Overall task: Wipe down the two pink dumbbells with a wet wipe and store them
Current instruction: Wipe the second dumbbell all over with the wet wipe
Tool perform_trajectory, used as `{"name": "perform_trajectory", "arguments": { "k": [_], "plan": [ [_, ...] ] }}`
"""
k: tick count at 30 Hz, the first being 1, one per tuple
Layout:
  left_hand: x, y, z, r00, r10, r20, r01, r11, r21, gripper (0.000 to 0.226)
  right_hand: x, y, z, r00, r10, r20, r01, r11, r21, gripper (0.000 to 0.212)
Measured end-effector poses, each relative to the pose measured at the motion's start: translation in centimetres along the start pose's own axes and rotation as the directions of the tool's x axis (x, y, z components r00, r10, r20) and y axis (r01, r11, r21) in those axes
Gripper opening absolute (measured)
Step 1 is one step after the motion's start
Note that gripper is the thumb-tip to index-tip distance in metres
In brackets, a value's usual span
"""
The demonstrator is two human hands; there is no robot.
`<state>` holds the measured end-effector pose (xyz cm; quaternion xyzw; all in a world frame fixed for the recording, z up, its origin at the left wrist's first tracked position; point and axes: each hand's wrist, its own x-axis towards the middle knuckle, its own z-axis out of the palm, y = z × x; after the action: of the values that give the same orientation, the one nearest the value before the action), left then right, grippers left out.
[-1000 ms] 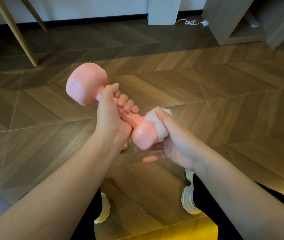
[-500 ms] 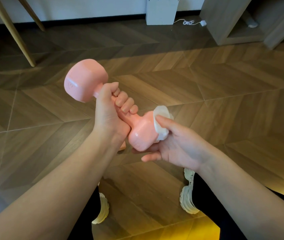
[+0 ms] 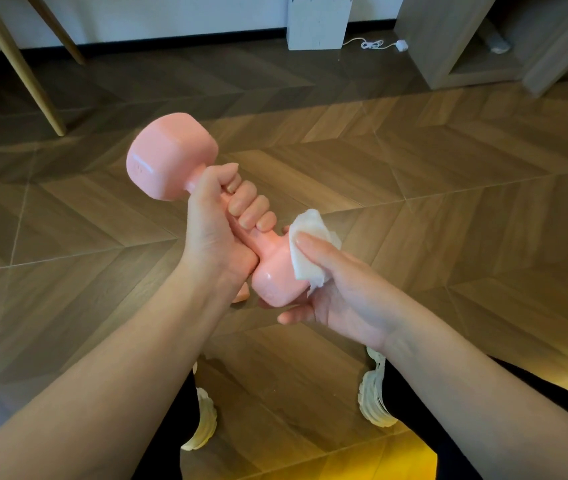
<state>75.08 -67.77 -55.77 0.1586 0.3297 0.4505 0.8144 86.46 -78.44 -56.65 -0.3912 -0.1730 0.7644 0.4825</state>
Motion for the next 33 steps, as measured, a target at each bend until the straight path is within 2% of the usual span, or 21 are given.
{"name": "perform_trajectory", "arguments": {
  "k": [4,6,8,10,11,13,14,15,17,19,21,24,26,28,30,31,33],
  "plan": [
    [0.2,-0.1,0.2,0.998,0.007,-0.060,-0.004,0.999,0.054,0.030,0.5,0.4,0.2,0.991,-0.115,-0.070,0.108,0.990,-0.096,0.059],
    [0.3,-0.4,0.2,0.990,-0.008,-0.142,0.017,0.998,0.059,0.027,0.2,0.2,-0.1,0.980,-0.190,-0.066,0.169,0.957,-0.234,0.054],
    [0.4,-0.5,0.2,0.972,-0.029,-0.235,0.036,0.999,0.025,0.029,0.0,0.5,-0.5,0.976,-0.211,-0.048,0.177,0.904,-0.388,0.059],
    [0.5,-0.6,0.0,0.957,-0.022,-0.290,0.025,1.000,0.008,0.032,0.1,0.7,-0.3,0.971,-0.239,-0.027,0.200,0.865,-0.460,0.060],
    [0.5,-0.5,0.0,0.956,-0.014,-0.294,0.017,1.000,0.009,0.033,0.4,0.8,0.1,0.958,-0.285,-0.024,0.239,0.844,-0.481,0.050],
    [0.6,-0.4,0.1,0.963,0.000,-0.268,0.004,1.000,0.016,0.033,1.0,0.8,0.7,0.920,-0.386,-0.067,0.307,0.816,-0.489,0.016],
    [0.7,-0.3,0.1,0.967,0.006,-0.256,-0.001,1.000,0.020,0.033,1.2,0.7,0.8,0.899,-0.426,-0.099,0.329,0.807,-0.490,0.015],
    [0.8,-0.3,0.1,0.967,0.012,-0.253,-0.006,1.000,0.024,0.033,1.2,0.6,0.9,0.896,-0.423,-0.134,0.317,0.822,-0.474,0.019],
    [0.9,-0.1,0.0,0.965,0.017,-0.261,-0.013,1.000,0.019,0.032,1.0,0.4,0.2,0.947,-0.288,-0.141,0.211,0.891,-0.402,0.037],
    [0.9,0.1,-0.1,0.963,0.013,-0.270,-0.015,1.000,-0.006,0.032,0.2,0.3,-0.7,0.976,-0.217,-0.023,0.182,0.866,-0.465,0.051],
    [0.8,0.1,-0.3,0.960,0.006,-0.281,-0.011,1.000,-0.018,0.033,-0.2,0.2,-0.8,0.976,-0.215,0.029,0.196,0.816,-0.543,0.058],
    [0.3,-0.3,-0.3,0.959,-0.001,-0.282,0.000,1.000,-0.001,0.031,0.2,1.2,-0.1,0.952,-0.307,0.010,0.275,0.835,-0.476,0.049],
    [0.2,-0.6,-0.1,0.963,0.002,-0.269,0.001,1.000,0.009,0.030,0.8,1.6,0.7,0.913,-0.396,-0.096,0.314,0.834,-0.454,0.043],
    [0.2,-0.7,0.3,0.967,0.017,-0.254,-0.009,0.999,0.034,0.031,1.1,1.5,1.1,0.890,-0.395,-0.228,0.277,0.865,-0.418,0.034],
    [0.3,-0.6,0.5,0.973,0.037,-0.228,-0.026,0.998,0.053,0.032,1.1,0.9,0.6,0.907,-0.287,-0.308,0.172,0.921,-0.350,0.031],
    [0.3,-0.6,0.5,0.975,0.043,-0.217,-0.032,0.998,0.053,0.032,0.9,0.5,0.1,0.937,-0.185,-0.296,0.096,0.952,-0.291,0.040],
    [0.3,-0.4,0.4,0.980,0.040,-0.196,-0.032,0.999,0.041,0.032,0.3,0.1,-0.6,0.987,-0.007,-0.158,-0.022,0.983,-0.180,0.059]
  ]
}}
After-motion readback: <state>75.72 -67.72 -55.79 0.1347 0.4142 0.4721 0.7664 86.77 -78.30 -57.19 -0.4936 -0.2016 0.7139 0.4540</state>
